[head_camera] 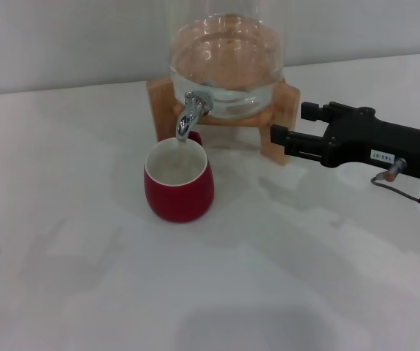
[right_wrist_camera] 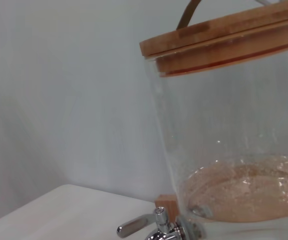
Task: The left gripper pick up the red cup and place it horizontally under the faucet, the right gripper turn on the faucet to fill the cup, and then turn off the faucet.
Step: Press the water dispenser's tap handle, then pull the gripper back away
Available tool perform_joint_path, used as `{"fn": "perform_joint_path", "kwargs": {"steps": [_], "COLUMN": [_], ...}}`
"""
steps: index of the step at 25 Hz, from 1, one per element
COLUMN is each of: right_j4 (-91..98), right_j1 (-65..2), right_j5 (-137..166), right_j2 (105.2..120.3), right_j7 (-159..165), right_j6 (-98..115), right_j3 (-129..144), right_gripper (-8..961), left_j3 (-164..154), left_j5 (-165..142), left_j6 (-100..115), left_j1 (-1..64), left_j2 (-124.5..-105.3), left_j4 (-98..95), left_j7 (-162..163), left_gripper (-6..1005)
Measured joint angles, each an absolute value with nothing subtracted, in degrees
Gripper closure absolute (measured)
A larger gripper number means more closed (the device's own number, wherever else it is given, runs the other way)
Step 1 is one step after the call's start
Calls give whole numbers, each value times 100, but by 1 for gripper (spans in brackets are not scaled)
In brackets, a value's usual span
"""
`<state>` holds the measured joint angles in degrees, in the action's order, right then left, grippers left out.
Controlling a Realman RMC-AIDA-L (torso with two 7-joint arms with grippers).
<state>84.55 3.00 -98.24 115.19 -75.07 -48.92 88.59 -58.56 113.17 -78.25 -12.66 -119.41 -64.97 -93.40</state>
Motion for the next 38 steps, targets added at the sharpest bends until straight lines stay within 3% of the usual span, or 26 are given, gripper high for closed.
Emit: {"fn": "perform_joint_path", "kwargs": {"steps": [15,38], "right_j4": [8070,8682], "right_j1": [47,112], "right_j5": [-9797,-9687], "right_j2": [11509,11526], "right_j7": [-7600,-8179], "right_j6": [-6136,-6516], "right_j3": [7953,8684], "right_gripper": [173,173], "left_j3": [-5861,-5541], "left_j5": [11467,11135], "left_j6": [-7901,-7842], "left_j1": [-1026,-632], "left_j2": [-11930,-11918], "left_j4": [-6331,-6065], "left_j7": [-9333,-9281], "left_gripper": [135,134]}}
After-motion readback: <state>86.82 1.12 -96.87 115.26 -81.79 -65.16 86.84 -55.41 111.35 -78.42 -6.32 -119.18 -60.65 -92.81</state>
